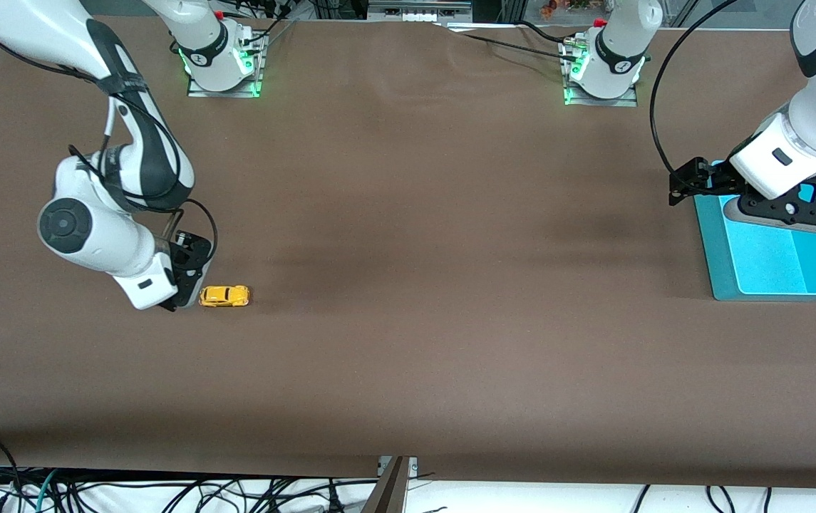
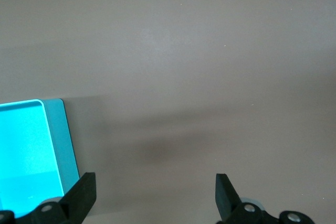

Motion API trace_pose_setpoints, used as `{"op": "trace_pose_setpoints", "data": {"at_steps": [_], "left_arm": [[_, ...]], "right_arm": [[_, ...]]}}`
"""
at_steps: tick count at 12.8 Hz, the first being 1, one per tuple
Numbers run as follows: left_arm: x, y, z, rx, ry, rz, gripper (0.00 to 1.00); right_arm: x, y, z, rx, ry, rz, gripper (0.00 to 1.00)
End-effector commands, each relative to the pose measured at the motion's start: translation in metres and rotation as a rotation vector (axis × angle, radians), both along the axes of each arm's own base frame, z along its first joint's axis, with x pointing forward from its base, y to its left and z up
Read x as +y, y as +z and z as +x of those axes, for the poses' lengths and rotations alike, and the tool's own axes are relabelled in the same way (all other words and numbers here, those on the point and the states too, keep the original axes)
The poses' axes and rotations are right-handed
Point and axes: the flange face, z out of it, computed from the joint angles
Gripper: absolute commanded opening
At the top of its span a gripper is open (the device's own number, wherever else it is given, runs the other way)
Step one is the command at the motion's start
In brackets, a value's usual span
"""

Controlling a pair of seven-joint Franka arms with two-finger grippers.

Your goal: Wind and store yellow beetle car

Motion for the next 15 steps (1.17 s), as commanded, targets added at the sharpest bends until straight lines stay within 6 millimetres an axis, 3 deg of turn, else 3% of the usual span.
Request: {"op": "trace_pose_setpoints", "data": {"at_steps": [1,6,12,15], "left_arm": [[-0.001,0.006,0.002,0.003,0.002,-0.007,1.00],[-0.001,0.006,0.002,0.003,0.002,-0.007,1.00],[-0.001,0.006,0.002,0.003,0.002,-0.007,1.00],[-0.001,0.005,0.001,0.006,0.003,-0.008,1.00]], "right_arm": [[0.004,-0.028,-0.007,-0.045,0.132,0.013,1.00],[0.003,-0.064,-0.002,-0.072,0.165,0.040,1.00],[-0.009,-0.085,-0.010,-0.054,0.166,0.045,0.99],[-0.009,-0.093,-0.016,-0.062,0.176,0.048,0.88]]}}
